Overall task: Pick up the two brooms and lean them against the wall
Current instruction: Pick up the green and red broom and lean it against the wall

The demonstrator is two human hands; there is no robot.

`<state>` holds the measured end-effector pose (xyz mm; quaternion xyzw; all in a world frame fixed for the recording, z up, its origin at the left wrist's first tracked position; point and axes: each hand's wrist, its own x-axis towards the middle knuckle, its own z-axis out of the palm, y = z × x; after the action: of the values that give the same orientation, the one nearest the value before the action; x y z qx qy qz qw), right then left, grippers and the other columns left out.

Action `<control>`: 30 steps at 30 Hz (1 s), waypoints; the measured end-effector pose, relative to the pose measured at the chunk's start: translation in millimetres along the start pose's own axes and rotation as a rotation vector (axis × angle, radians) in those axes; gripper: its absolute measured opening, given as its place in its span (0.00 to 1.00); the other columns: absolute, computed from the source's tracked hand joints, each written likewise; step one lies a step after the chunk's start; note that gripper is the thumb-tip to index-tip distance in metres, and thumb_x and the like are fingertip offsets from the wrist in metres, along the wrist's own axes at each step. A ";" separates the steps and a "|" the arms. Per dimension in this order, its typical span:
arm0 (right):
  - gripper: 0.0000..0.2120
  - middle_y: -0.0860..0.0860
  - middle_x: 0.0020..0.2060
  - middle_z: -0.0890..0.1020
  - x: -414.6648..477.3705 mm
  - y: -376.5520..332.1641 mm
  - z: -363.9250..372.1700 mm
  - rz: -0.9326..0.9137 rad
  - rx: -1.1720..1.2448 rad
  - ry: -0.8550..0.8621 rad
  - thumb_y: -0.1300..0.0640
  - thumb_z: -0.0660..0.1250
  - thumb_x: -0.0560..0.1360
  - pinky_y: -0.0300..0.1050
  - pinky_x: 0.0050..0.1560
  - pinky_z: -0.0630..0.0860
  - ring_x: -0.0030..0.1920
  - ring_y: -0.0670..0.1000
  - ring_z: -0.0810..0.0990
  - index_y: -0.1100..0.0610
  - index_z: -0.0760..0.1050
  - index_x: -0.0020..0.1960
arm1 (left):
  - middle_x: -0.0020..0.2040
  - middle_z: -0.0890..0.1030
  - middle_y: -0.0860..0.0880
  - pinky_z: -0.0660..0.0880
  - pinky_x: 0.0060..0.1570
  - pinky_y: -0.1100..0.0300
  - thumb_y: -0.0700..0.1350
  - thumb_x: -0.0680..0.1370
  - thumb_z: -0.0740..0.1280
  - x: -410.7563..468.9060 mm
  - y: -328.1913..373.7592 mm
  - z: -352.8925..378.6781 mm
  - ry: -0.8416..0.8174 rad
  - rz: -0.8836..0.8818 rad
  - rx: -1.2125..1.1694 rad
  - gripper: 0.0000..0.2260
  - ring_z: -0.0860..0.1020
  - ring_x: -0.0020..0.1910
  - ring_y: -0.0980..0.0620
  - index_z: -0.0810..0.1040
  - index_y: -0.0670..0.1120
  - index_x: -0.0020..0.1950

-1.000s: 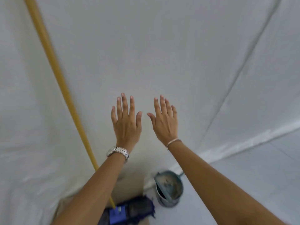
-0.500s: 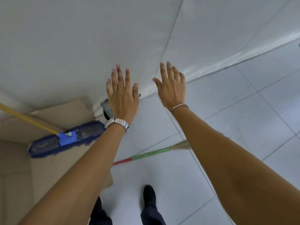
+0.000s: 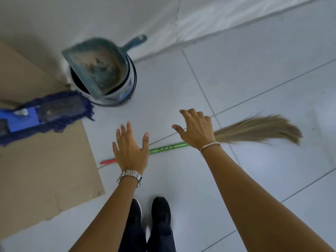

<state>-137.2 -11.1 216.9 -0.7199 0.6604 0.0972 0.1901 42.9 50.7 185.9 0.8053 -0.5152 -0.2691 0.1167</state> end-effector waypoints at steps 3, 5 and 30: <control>0.30 0.55 0.65 0.72 27.1 1.6 96.6 -0.049 -0.003 -0.148 0.39 0.58 0.74 0.56 0.59 0.68 0.62 0.60 0.72 0.52 0.61 0.71 | 0.77 0.54 0.42 0.54 0.71 0.44 0.66 0.73 0.54 17.0 -55.0 78.4 -0.074 -0.220 -0.115 0.37 0.52 0.75 0.44 0.53 0.46 0.75; 0.31 0.56 0.65 0.72 42.9 -1.5 147.7 -0.080 0.013 -0.214 0.39 0.60 0.74 0.56 0.59 0.68 0.62 0.60 0.72 0.52 0.61 0.71 | 0.77 0.54 0.42 0.55 0.70 0.43 0.64 0.74 0.59 25.8 -84.0 120.7 -0.114 -0.353 -0.241 0.37 0.51 0.76 0.44 0.52 0.45 0.75; 0.15 0.49 0.52 0.82 116.8 -27.1 183.6 -0.181 0.230 -0.611 0.45 0.70 0.69 0.46 0.48 0.71 0.50 0.53 0.78 0.50 0.74 0.51 | 0.50 0.77 0.47 0.77 0.47 0.35 0.36 0.76 0.65 67.7 -109.8 124.7 0.234 -0.820 -1.693 0.17 0.76 0.54 0.48 0.68 0.52 0.60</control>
<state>-77.3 -42.5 8.3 -0.6870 0.5132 0.2160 0.4669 80.0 49.9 10.4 0.5931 0.1893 -0.4911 0.6093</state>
